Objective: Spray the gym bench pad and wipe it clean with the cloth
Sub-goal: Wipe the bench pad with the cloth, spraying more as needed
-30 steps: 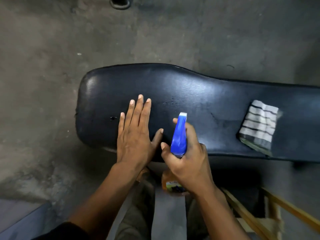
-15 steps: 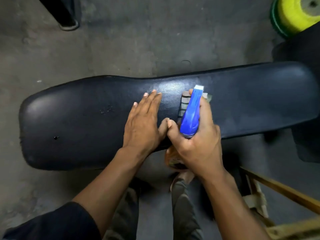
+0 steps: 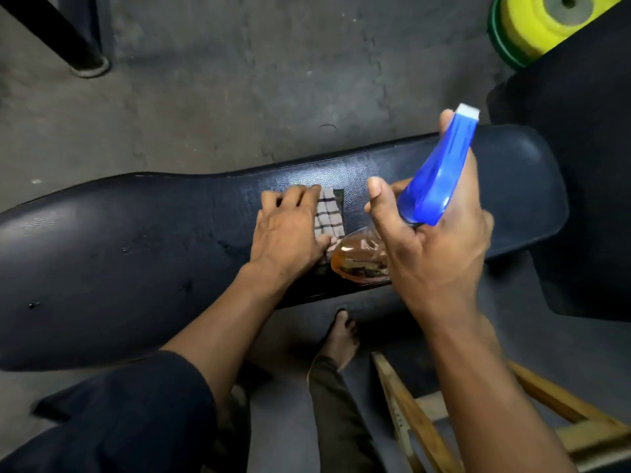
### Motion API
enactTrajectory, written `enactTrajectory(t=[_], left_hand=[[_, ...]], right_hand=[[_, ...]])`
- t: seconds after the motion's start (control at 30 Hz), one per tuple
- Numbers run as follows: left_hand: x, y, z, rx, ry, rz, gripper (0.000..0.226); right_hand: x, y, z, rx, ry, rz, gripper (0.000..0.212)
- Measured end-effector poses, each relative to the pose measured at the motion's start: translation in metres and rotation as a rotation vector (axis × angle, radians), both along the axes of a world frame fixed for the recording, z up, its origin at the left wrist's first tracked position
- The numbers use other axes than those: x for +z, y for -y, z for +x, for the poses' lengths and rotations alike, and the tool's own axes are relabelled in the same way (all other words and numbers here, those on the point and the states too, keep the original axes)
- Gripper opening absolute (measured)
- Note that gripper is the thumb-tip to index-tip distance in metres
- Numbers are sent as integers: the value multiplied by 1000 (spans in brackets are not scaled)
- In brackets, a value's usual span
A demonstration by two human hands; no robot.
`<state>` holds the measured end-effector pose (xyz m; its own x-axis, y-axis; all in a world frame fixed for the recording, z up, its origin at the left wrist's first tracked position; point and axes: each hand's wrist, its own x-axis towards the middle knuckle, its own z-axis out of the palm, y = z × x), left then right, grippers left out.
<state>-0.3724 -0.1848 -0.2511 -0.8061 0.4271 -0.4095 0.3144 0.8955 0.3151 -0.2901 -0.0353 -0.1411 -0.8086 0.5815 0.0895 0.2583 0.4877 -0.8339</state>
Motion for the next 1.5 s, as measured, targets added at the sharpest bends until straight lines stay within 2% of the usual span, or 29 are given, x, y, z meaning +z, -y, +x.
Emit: enactTrajectory(t=[0.1,0.2,0.37,0.47,0.67,0.8,0.87,0.97,1.03,1.13,1.27,1.33,1.43,1.5], left_hand=[[-1,-7,-8,57,30,-70,80],[-2,-10,-12,77,48,-76,55],[-4,-6,-12,210,50,171,40],[-3,-3,-8,223,45,251,31],[0,16,-7,226,-10,269,33],[5,33,-13,253,-23,258,46],[8,41,-12,261,0,273,55],[13,52,-9,263,29,311,68],[15,57,-6,259,43,323,77],[15,64,-5,215,65,260,92],[13,72,-3,160,40,162,103],[11,77,0,140,33,135,102],[8,83,3,87,26,96,102],[5,86,4,61,12,97,104]], right_hand=[[-2,-13,-2,-54,-68,25,81],[-9,-20,-5,-76,-97,15,83],[-21,-23,-7,-75,-113,-90,86],[-29,-25,-3,-53,-63,-117,85],[-37,-24,7,-146,7,-88,93],[-40,-13,13,-174,34,-42,97],[-43,-8,17,-203,80,-82,94],[-45,0,19,-241,179,-129,68],[-48,0,22,-255,226,-121,59],[-53,2,29,-235,404,-125,76],[-52,4,38,-213,666,-117,79],[-49,10,42,-194,870,-105,84],[-42,22,44,-34,1183,-68,79],[-35,36,42,129,1308,-42,76]])
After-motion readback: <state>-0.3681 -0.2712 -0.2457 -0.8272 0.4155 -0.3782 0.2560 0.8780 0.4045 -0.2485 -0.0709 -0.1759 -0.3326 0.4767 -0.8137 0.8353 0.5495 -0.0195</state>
